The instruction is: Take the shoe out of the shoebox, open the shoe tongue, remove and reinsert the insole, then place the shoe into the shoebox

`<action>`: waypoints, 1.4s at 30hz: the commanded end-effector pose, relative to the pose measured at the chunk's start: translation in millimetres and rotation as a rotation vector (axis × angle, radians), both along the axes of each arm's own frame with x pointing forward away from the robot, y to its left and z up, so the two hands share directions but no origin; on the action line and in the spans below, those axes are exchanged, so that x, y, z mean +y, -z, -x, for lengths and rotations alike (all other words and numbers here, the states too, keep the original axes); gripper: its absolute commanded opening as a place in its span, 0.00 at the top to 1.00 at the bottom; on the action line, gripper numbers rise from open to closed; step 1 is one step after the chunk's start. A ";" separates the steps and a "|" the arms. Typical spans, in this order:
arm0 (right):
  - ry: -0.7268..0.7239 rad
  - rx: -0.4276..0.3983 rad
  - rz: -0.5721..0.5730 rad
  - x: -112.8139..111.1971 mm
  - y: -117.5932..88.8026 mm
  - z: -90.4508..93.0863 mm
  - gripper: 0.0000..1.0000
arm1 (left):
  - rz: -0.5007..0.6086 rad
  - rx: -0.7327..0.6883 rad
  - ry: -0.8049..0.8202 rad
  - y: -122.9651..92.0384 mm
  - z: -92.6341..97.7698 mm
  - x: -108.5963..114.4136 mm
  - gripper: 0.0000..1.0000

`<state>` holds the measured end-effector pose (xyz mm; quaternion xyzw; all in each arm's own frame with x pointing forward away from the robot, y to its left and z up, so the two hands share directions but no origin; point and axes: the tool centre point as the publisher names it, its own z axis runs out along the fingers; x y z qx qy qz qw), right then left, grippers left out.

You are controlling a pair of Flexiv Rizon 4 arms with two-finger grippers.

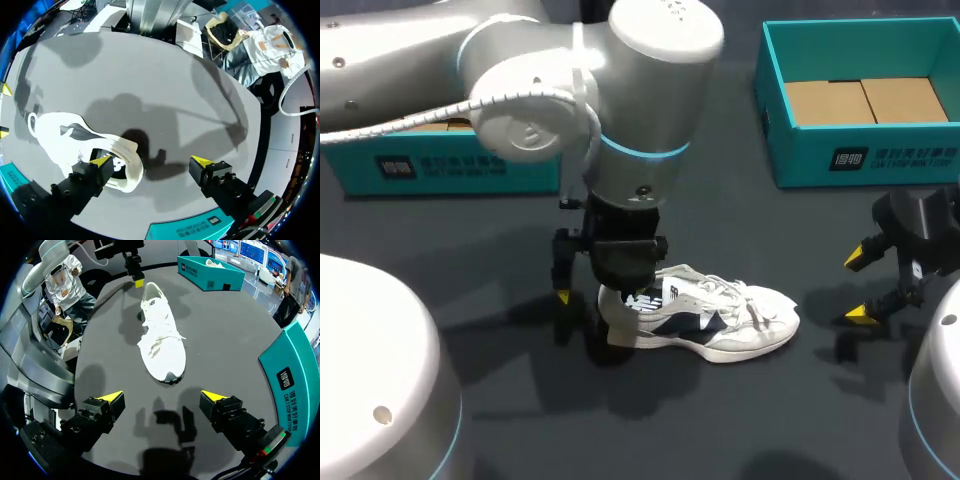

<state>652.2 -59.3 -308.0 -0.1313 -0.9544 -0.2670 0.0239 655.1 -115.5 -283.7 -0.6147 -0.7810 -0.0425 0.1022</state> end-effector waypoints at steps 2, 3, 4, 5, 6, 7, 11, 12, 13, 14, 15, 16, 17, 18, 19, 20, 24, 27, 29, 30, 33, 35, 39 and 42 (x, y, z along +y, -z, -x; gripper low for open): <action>0.002 -0.002 0.003 0.0 -0.8 2.0 0.00 | 0.270 0.029 -0.223 -12.4 5.6 45.6 0.00; 0.002 -0.002 0.003 0.0 -0.8 2.0 0.00 | 0.279 0.053 -0.260 -14.3 5.9 50.9 0.00; 0.002 -0.002 0.003 0.0 -0.8 2.0 0.00 | 0.279 0.053 -0.260 -14.3 5.9 50.9 0.00; 0.002 -0.002 0.003 0.0 -0.8 2.0 0.00 | 0.279 0.053 -0.260 -14.3 5.9 50.9 0.00; 0.002 -0.002 0.003 0.0 -0.8 2.0 0.00 | 0.279 0.053 -0.260 -14.3 5.9 50.9 0.00; 0.002 -0.002 0.003 0.0 -0.8 2.0 0.00 | 0.279 0.053 -0.260 -14.3 5.9 50.9 0.00; 0.002 -0.002 0.003 0.0 -0.8 2.0 0.00 | 0.279 0.053 -0.260 -14.3 5.9 50.9 0.00; 0.002 -0.002 0.003 0.0 -0.8 2.0 0.00 | 0.279 0.053 -0.260 -14.3 5.9 50.9 0.00; 0.002 -0.002 0.003 0.0 -0.8 2.0 0.00 | 0.279 0.053 -0.260 -14.3 5.9 50.9 0.00; 0.002 -0.002 0.003 0.0 -0.8 2.0 0.00 | 0.279 0.053 -0.260 -14.3 5.9 50.9 0.00; 0.002 -0.002 0.003 0.0 -0.8 2.0 0.00 | 0.279 0.053 -0.260 -14.3 5.9 50.9 0.00; 0.002 -0.002 0.003 0.0 -0.8 2.0 0.00 | 0.279 0.053 -0.260 -14.3 5.9 50.9 0.00; 0.002 -0.002 0.003 0.0 -0.8 2.0 0.00 | 0.279 0.053 -0.260 -14.3 5.9 50.9 0.00; 0.002 -0.002 0.003 0.0 -0.8 2.0 0.00 | 0.279 0.053 -0.260 -14.3 5.9 50.9 0.00; 0.002 -0.002 0.003 0.0 -0.8 2.0 0.00 | 0.300 0.077 -0.320 -15.2 4.0 51.6 0.00; 0.002 -0.002 0.003 0.0 -0.8 2.0 0.00 | 0.317 0.088 -0.405 -15.8 0.3 52.4 0.00; 0.002 -0.002 0.003 0.0 -0.8 2.0 0.00 | 0.405 0.149 -0.628 -17.1 -8.2 61.2 0.00; 0.002 -0.002 0.003 0.0 -0.8 2.0 0.00 | 0.464 0.196 -0.768 -15.2 -14.5 70.2 0.00; 0.002 -0.002 0.003 0.0 -0.8 2.0 0.00 | 0.502 0.233 -0.846 -12.8 -16.2 75.1 0.00; 0.002 -0.002 0.003 0.0 -0.8 2.0 0.00 | 0.528 0.293 -0.878 -12.8 -17.1 78.4 0.00; 0.002 -0.002 0.003 0.0 -0.8 2.0 0.00 | 0.499 0.464 -1.052 -9.6 -20.9 84.6 0.00; 0.002 -0.002 0.003 0.0 -0.8 2.0 0.00 | 0.475 0.499 -1.079 -9.6 -22.2 86.4 0.00; 0.002 -0.002 0.003 0.0 -0.8 2.0 0.00 | 0.475 0.499 -1.079 -9.6 -22.2 86.4 0.00; 0.002 -0.002 0.003 0.0 -0.8 2.0 0.00 | 0.475 0.499 -1.079 -9.6 -22.2 86.4 0.00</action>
